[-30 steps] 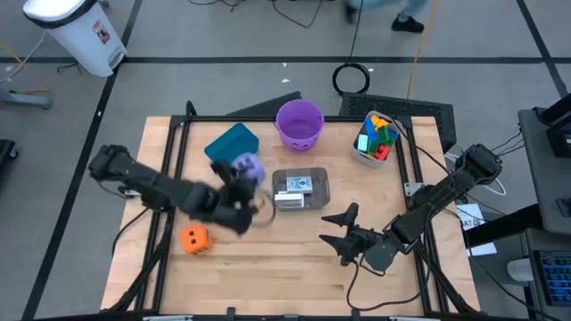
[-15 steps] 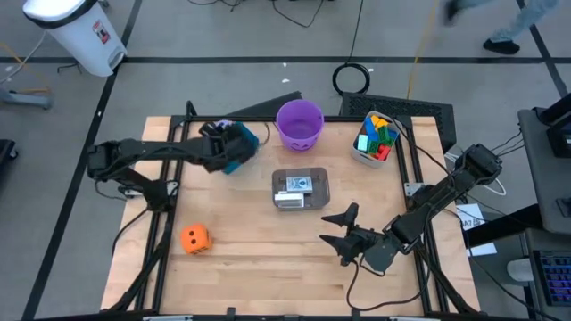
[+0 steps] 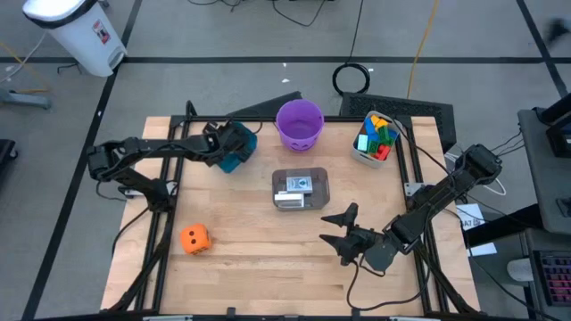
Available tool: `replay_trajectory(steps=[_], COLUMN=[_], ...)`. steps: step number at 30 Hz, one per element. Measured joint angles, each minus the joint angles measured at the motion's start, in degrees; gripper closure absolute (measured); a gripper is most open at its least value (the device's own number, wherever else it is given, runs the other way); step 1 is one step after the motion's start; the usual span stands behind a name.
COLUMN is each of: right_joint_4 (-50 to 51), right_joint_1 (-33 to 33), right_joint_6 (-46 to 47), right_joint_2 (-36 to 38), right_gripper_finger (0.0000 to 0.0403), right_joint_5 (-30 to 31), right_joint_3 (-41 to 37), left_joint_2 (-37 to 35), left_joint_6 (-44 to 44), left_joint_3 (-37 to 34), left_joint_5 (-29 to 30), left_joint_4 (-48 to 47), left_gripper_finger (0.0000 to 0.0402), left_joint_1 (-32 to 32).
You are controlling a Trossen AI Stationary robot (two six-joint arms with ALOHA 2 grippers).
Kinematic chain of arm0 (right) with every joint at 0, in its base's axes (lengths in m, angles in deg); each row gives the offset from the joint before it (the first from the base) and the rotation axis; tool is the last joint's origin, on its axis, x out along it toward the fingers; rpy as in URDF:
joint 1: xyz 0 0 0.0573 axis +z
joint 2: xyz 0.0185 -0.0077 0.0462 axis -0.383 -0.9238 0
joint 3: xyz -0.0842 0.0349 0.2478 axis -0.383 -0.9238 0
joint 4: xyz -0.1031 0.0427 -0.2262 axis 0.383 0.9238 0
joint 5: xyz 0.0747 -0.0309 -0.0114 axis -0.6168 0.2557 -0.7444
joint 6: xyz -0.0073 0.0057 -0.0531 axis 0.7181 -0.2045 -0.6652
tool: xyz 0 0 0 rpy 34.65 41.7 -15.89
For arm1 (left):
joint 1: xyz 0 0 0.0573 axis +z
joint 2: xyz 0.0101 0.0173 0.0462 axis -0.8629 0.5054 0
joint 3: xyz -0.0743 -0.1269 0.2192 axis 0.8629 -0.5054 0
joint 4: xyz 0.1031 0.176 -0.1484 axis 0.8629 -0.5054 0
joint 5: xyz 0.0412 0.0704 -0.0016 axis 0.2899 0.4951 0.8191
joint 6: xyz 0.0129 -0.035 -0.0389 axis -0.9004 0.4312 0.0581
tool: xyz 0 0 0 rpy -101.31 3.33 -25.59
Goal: Pick & Place Toys
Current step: Put the purple die into the blue bin, then put the orange dice into the blue bin
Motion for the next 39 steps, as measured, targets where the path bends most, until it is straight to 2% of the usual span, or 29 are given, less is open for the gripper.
replay_trajectory(steps=[5, 9, 15, 27, 30, 35, 39], right_joint_4=[0.0, 0.0, 0.0, 0.0, 0.0, 0.0, 0.0], right_joint_1=[0.0, 0.0, 0.0, 0.0, -0.3, -0.4, -0.4], right_joint_6=[0.0, 0.0, 0.0, 0.0, 0.0, 0.3, 0.3], right_joint_2=[0.0, 0.0, 0.0, 0.0, 0.0, 0.0, 0.0], right_gripper_finger=[0.014, 0.014, 0.014, 0.014, 0.014, 0.014, 0.014], right_joint_5=[0.0, 0.0, 0.0, 0.0, 0.0, 0.0, 0.0], right_joint_3=[0.0, 0.0, 0.0, 0.0, 0.0, 0.0, 0.0], left_joint_2=[0.4, 1.5, 4.0, 5.3, 4.7, 4.2, 4.2], left_joint_6=[-8.7, -12.2, -14.0, -18.5, -18.6, -16.7, -12.9], left_joint_3=[0.0, 0.1, 0.1, 0.1, 0.1, 0.4, 4.7], left_joint_5=[-0.9, -1.3, -3.2, -0.9, -0.9, 2.1, 3.1], left_joint_4=[4.1, 7.5, 10.8, 11.8, 11.8, 11.2, 0.6], left_gripper_finger=[0.0195, 0.0194, 0.0193, 0.019, 0.017, 0.0105, 0.0052], left_joint_1=[-0.2, -0.2, -0.2, -2.0, -2.8, -3.8, -5.9])
